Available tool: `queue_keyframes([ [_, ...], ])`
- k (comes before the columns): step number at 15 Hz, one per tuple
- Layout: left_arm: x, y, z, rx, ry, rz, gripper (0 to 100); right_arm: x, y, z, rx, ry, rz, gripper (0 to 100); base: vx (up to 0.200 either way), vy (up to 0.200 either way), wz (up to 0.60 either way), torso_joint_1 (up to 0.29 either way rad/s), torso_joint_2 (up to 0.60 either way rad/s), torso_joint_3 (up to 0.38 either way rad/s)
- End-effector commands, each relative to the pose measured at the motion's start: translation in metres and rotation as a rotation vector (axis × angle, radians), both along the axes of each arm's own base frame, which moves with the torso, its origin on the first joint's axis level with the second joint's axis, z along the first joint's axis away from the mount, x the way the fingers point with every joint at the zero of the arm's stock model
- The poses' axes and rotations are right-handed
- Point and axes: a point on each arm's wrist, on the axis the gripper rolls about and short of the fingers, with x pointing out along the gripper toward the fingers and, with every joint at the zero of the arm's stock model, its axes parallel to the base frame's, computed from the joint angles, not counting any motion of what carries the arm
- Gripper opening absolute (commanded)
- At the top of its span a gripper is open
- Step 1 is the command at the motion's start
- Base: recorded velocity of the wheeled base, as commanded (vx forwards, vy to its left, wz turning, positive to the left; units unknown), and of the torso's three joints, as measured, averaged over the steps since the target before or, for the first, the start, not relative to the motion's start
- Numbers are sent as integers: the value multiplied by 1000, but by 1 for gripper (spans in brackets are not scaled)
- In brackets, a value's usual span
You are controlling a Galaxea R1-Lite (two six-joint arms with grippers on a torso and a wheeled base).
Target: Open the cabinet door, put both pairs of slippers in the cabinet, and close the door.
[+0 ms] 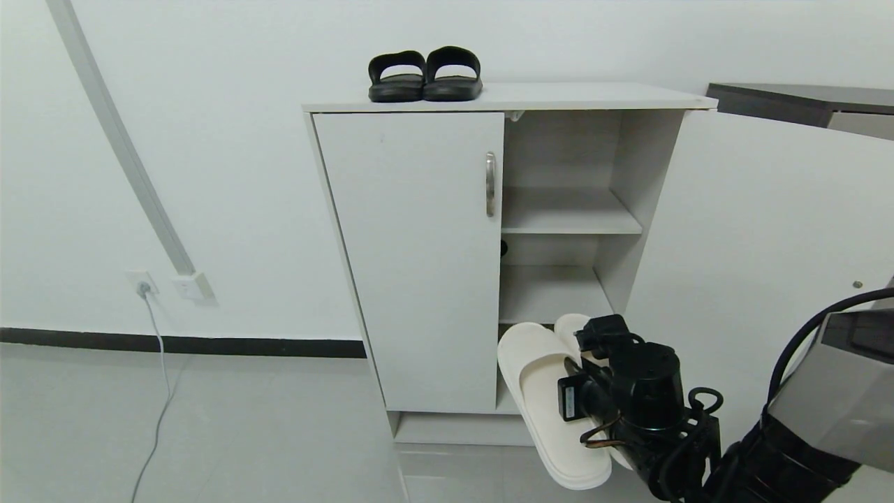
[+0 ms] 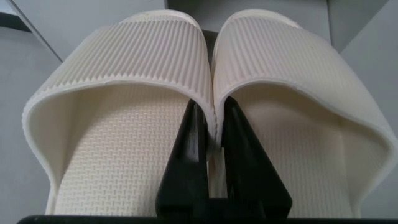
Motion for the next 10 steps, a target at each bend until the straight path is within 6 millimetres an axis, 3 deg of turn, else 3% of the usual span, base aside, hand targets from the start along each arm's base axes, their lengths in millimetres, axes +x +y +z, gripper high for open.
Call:
queue_keyframes([
  [1,-4,0,-5,0,-47,-37,0,0,0,-1,-2,2,2,0,0,0,0,0,0,0],
  [3,-5,-3,-10,50,14,-131,0,-1,2,-1,-4,0,5,0,0,0,0,0,0,0],
  [7,-5,-3,-10,50,-17,-147,0,-2,7,2,2,-16,-3,0,0,0,0,0,0,0],
  [10,-6,-3,-9,-20,-25,-132,0,9,25,8,37,-50,-27,0,0,0,0,0,0,0],
])
